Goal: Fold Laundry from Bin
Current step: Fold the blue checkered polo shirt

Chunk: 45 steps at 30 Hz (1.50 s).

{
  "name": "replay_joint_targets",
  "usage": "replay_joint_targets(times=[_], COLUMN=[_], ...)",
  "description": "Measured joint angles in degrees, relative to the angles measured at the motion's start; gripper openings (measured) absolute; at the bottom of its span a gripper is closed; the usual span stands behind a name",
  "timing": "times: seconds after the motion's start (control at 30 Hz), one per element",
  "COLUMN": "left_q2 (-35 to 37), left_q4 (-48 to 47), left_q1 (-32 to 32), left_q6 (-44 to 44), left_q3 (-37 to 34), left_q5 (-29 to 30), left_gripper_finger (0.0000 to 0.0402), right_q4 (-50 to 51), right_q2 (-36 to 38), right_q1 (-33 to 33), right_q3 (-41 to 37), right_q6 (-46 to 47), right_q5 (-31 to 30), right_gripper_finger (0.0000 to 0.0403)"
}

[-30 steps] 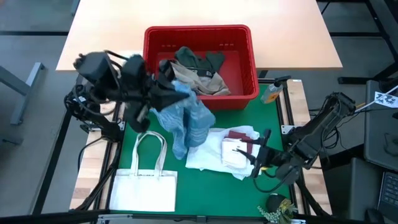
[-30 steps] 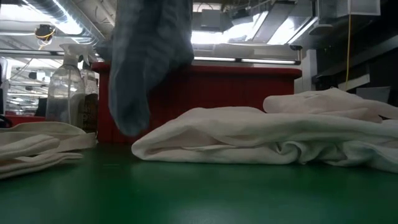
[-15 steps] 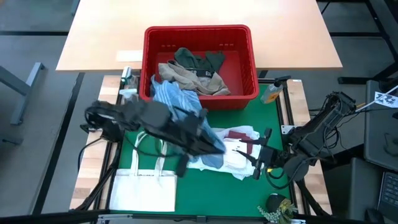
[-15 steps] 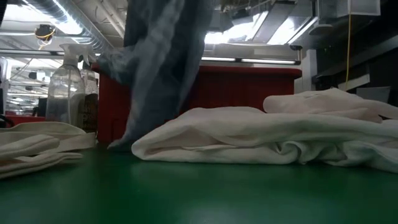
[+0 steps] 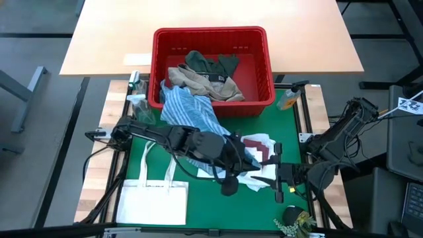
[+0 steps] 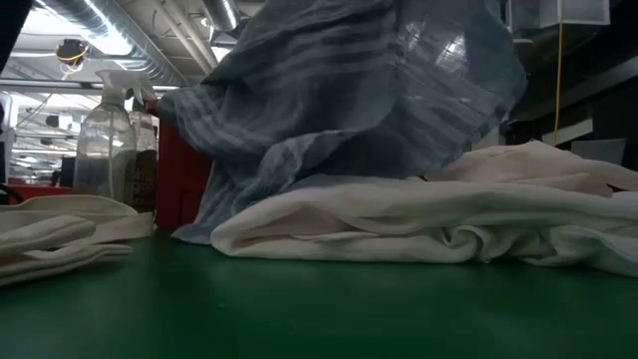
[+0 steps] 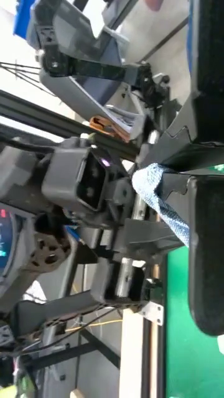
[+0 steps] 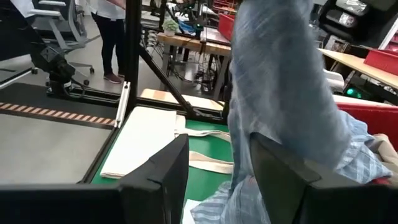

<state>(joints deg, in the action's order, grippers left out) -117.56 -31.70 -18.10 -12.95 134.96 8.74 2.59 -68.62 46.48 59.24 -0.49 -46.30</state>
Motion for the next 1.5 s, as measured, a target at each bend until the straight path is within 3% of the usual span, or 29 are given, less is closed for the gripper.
replay_joint_targets(times=[0.23,0.43,0.53,0.73,1.0,1.17,1.5], left_q2=[-0.8,-1.2,-1.3,-1.3,-1.0,1.1,4.9], left_q4=[3.6,3.3,3.3,3.1,1.0,-3.6,-18.6], left_q1=[-0.4,-0.6,-0.6,-0.6,-0.7,-0.7,-1.1], left_q6=[0.0,0.0,0.0,1.0,9.3,9.9,7.2], left_q3=[0.0,0.0,0.0,0.0,0.0,0.0,0.0], left_q5=[-0.8,-0.9,-0.9,-0.8,-0.7,-0.5,-0.3], left_gripper_finger=[0.0,0.0002,0.0012,0.0036,0.0096,0.0126,0.0139], right_q4=[-2.4,-3.1,-3.2,-3.1,-2.6,-2.2,3.6], right_q2=[-0.5,-1.1,-1.0,-1.1,-0.9,0.3,3.1], right_q1=[-2.8,-5.9,-6.5,-6.4,-5.4,-1.8,5.2], right_q3=[0.0,0.0,0.0,0.0,0.0,-0.1,-0.1], right_q6=[0.0,0.1,0.1,0.1,0.2,0.1,0.2], right_q5=[-0.5,6.7,10.8,11.4,11.3,8.2,-8.3], right_gripper_finger=[0.017,0.0165,0.0135,0.0015,0.0008,0.0011,0.0005])
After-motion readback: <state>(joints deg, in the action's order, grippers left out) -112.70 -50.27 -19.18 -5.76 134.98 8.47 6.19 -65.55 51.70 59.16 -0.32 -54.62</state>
